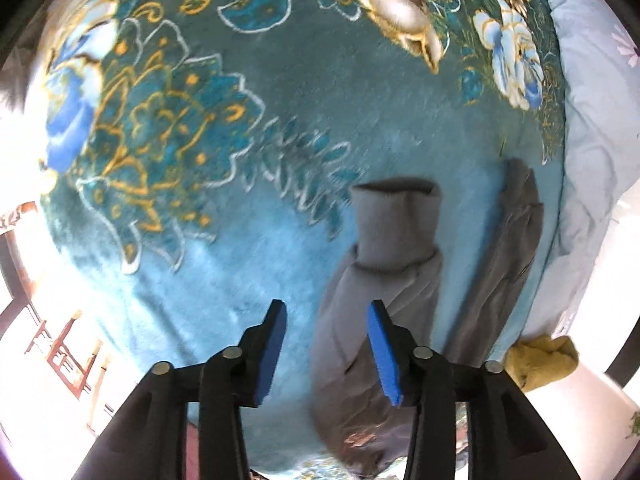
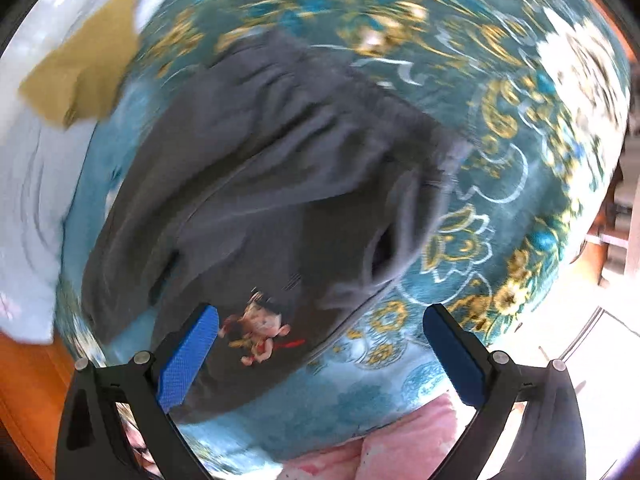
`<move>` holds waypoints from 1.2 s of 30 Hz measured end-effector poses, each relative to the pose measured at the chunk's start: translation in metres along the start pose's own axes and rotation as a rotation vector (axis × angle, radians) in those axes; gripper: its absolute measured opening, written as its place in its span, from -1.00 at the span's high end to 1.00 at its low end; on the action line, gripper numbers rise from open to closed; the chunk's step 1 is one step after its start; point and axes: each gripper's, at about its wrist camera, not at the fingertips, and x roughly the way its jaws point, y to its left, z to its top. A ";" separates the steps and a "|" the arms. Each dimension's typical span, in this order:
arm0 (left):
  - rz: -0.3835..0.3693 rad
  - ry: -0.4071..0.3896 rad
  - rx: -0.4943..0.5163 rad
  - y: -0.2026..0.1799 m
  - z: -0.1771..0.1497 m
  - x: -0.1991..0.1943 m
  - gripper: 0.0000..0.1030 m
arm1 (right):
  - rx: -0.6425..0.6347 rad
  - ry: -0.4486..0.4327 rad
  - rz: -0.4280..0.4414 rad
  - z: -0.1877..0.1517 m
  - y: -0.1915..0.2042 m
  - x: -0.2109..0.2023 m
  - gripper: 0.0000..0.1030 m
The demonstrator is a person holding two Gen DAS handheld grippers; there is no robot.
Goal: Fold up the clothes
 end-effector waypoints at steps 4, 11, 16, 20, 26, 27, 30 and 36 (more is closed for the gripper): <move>0.031 -0.017 0.002 -0.001 -0.015 0.006 -0.03 | 0.076 0.000 0.038 0.012 -0.035 0.004 -0.98; 0.074 -0.075 0.008 -0.018 -0.032 0.021 -0.11 | 0.144 0.012 0.164 0.035 -0.073 0.024 -0.94; 0.075 -0.094 0.017 -0.024 -0.027 0.042 -0.13 | 0.217 0.049 0.245 0.038 -0.091 0.056 -0.37; 0.087 -0.100 0.027 -0.032 -0.022 0.059 -0.13 | 0.247 0.049 0.268 0.042 -0.097 0.069 -0.16; 0.141 -0.112 0.054 -0.039 -0.016 0.072 0.48 | 0.232 0.038 0.285 0.049 -0.087 0.074 0.52; 0.144 -0.112 0.060 -0.041 -0.017 0.072 0.78 | 0.228 0.033 0.281 0.049 -0.085 0.072 0.59; 0.151 -0.109 0.093 -0.053 -0.017 0.063 0.89 | 0.231 0.020 0.279 0.047 -0.079 0.064 0.75; 0.127 -0.108 0.179 -0.068 -0.019 0.025 0.91 | 0.186 -0.013 0.304 0.043 -0.063 0.023 0.83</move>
